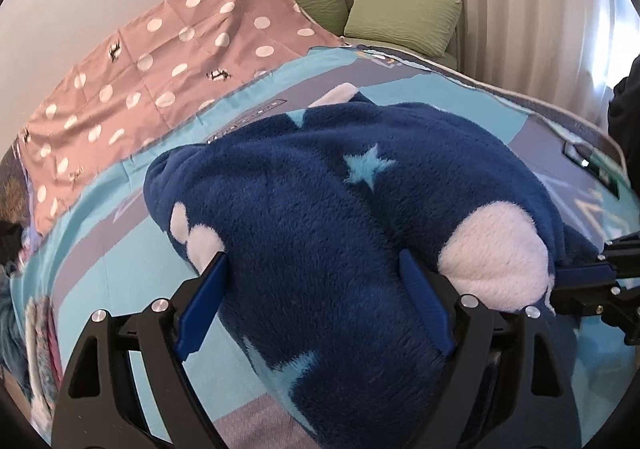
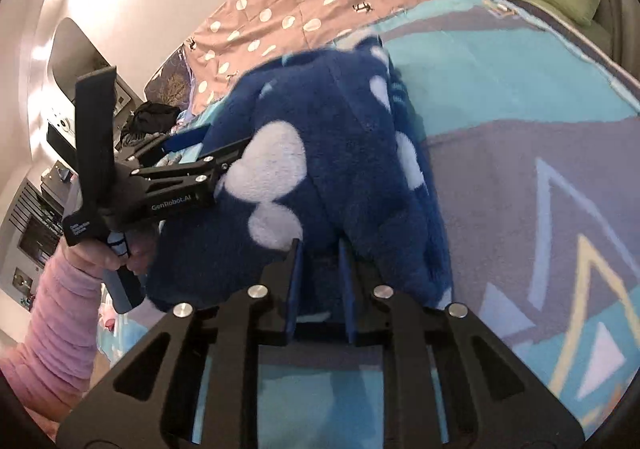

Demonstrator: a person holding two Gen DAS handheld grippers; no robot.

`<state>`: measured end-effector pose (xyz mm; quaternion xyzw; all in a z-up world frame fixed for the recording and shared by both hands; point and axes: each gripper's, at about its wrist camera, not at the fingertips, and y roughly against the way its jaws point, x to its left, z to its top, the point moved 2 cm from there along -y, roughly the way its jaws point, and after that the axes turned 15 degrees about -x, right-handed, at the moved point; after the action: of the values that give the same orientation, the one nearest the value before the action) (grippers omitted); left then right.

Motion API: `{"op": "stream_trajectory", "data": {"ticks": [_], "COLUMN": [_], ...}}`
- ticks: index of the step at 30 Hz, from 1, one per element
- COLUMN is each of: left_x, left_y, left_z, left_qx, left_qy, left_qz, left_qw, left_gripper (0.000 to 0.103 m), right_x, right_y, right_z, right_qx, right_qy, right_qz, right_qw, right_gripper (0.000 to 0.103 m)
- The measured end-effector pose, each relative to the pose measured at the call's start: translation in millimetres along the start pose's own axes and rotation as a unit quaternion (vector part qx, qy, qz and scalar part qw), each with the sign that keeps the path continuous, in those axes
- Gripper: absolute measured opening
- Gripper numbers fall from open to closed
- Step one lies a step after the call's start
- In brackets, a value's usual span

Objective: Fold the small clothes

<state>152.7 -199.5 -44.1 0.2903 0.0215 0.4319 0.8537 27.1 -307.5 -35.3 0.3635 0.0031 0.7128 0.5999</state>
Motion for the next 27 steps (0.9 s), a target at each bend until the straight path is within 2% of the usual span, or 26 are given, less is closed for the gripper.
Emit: {"op": "stream_trajectory", "data": {"ticks": [3, 6, 8, 9, 10, 11, 12, 13, 14, 17, 19, 21, 24, 27], "left_x": [12, 12, 6, 0, -6, -10, -17, -25, -28, -31, -29, -25, -21, -22], "left_y": [18, 35, 41, 39, 29, 16, -2, -7, -7, -8, -9, -7, -5, -3], "left_z": [10, 22, 29, 28, 23, 15, 0, -10, -12, -4, -4, -4, -6, -8], "left_qx": [-0.015, -0.047, -0.068, -0.073, -0.057, -0.032, -0.016, -0.039, -0.048, -0.033, -0.030, -0.031, -0.040, -0.045], "left_qy": [0.045, 0.060, 0.041, 0.022, 0.009, -0.001, -0.018, -0.038, -0.045, -0.047, -0.047, -0.039, -0.027, -0.025], "left_qz": [-0.033, -0.047, -0.045, -0.038, -0.033, -0.032, -0.027, -0.016, -0.011, -0.005, -0.007, -0.009, -0.006, -0.003], "left_qw": [0.9983, 0.9960, 0.9958, 0.9964, 0.9978, 0.9990, 0.9994, 0.9984, 0.9978, 0.9983, 0.9984, 0.9987, 0.9988, 0.9987], "left_gripper": [0.081, 0.080, 0.079, 0.079, 0.078, 0.077, 0.078, 0.079, 0.079, 0.079, 0.079, 0.079, 0.079, 0.079], "right_x": [8, 17, 12, 5, -9, -20, -30, -32, -32, -26, -26, -27, -36, -54], "right_y": [24, 28, 12, -5, -28, -45, -53, -53, -48, -43, -27, -5, 20, 20], "right_z": [19, 38, 41, 37, 25, 15, 8, 10, 13, 18, 19, 20, 6, -25], "right_qx": [-0.056, -0.088, -0.079, -0.053, -0.012, 0.005, -0.010, -0.012, -0.010, -0.004, -0.015, -0.037, -0.038, 0.018], "right_qy": [0.031, 0.054, 0.045, 0.038, 0.029, 0.014, 0.002, 0.001, -0.007, -0.006, -0.034, -0.073, -0.110, -0.203], "right_qz": [0.005, 0.011, 0.006, -0.010, -0.043, -0.046, -0.034, -0.030, -0.032, -0.042, -0.037, -0.023, -0.027, -0.024], "right_qw": [0.998, 0.995, 0.996, 0.998, 0.999, 0.999, 0.999, 0.999, 0.999, 0.999, 0.999, 0.996, 0.993, 0.979], "right_gripper": [0.025, 0.033, 0.033, 0.031, 0.030, 0.030, 0.030, 0.030, 0.030, 0.031, 0.037, 0.070, 0.075, 0.078]}}
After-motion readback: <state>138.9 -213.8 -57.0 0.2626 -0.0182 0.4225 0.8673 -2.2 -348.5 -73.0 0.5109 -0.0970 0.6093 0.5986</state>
